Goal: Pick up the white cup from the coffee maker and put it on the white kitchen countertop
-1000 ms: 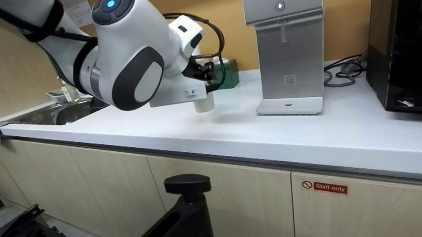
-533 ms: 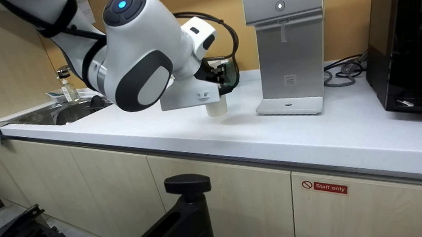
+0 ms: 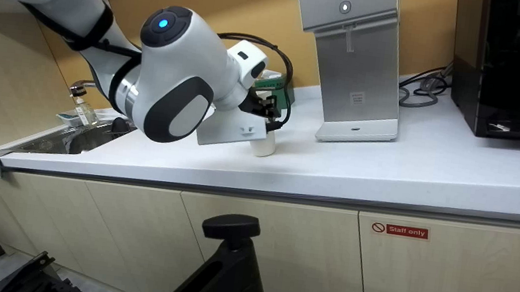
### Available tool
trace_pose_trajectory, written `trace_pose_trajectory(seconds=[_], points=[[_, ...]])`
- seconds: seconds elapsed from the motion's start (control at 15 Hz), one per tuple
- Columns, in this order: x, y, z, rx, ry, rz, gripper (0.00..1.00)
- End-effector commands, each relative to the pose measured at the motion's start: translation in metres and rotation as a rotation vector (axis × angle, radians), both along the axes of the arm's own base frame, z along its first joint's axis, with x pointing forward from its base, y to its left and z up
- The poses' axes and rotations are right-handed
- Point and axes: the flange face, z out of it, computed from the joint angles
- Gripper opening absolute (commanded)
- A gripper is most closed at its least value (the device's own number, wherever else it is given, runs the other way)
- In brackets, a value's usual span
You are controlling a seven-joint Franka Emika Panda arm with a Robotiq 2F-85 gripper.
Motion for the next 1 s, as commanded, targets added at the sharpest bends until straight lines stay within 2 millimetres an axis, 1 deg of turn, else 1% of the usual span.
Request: trace_pose_trajectory(seconds=[0.0, 0.07, 0.27, 0.4, 0.6, 0.8, 0.93], points=[[0.010, -0.002, 0.000, -0.020, 0.018, -0.018, 0.56], [0.012, -0.002, 0.000, -0.023, 0.023, -0.017, 0.93], [0.014, -0.001, 0.000, -0.030, 0.026, -0.014, 1.00], [0.014, 0.001, 0.000, -0.035, 0.026, -0.010, 1.00], [0.011, 0.005, 0.006, -0.037, 0.025, -0.013, 1.00], [0.010, 0.009, 0.017, -0.045, 0.023, -0.023, 1.00], [0.011, 0.004, 0.029, -0.061, 0.013, -0.047, 1.00]])
